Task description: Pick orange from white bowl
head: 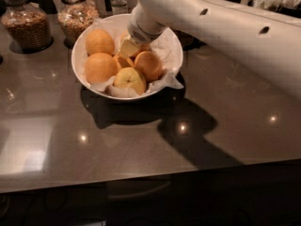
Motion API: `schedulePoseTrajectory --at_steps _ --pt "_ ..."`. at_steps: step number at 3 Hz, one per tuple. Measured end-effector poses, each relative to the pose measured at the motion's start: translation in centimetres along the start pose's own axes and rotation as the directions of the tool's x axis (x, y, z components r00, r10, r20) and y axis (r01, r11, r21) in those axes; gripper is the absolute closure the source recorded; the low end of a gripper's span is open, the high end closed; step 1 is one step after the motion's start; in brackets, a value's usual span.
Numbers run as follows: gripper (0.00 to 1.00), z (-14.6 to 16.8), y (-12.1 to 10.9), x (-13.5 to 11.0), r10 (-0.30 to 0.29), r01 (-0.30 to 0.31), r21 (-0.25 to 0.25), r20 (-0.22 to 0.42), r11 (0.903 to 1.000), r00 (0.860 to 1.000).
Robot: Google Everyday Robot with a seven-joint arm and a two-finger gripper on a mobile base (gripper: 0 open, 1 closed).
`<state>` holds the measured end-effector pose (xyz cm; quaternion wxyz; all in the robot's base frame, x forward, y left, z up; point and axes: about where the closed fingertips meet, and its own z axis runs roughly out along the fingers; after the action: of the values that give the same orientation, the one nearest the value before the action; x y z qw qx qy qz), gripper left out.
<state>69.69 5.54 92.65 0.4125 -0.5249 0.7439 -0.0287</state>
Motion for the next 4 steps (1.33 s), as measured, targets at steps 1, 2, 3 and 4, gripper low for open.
schedulePoseTrajectory --at_steps 1,2,3,4 --pt "0.34 -0.15 -0.11 -0.13 0.000 0.000 0.000 0.000 1.0000 1.000" --pt "0.38 0.17 -0.05 0.26 -0.004 0.004 0.007 -0.017 1.0000 1.000" --pt "0.35 -0.01 -0.18 0.09 -0.004 0.004 0.007 -0.017 1.0000 1.000" --pt "0.32 0.12 -0.39 0.72 -0.021 0.022 0.030 -0.034 0.9993 0.999"
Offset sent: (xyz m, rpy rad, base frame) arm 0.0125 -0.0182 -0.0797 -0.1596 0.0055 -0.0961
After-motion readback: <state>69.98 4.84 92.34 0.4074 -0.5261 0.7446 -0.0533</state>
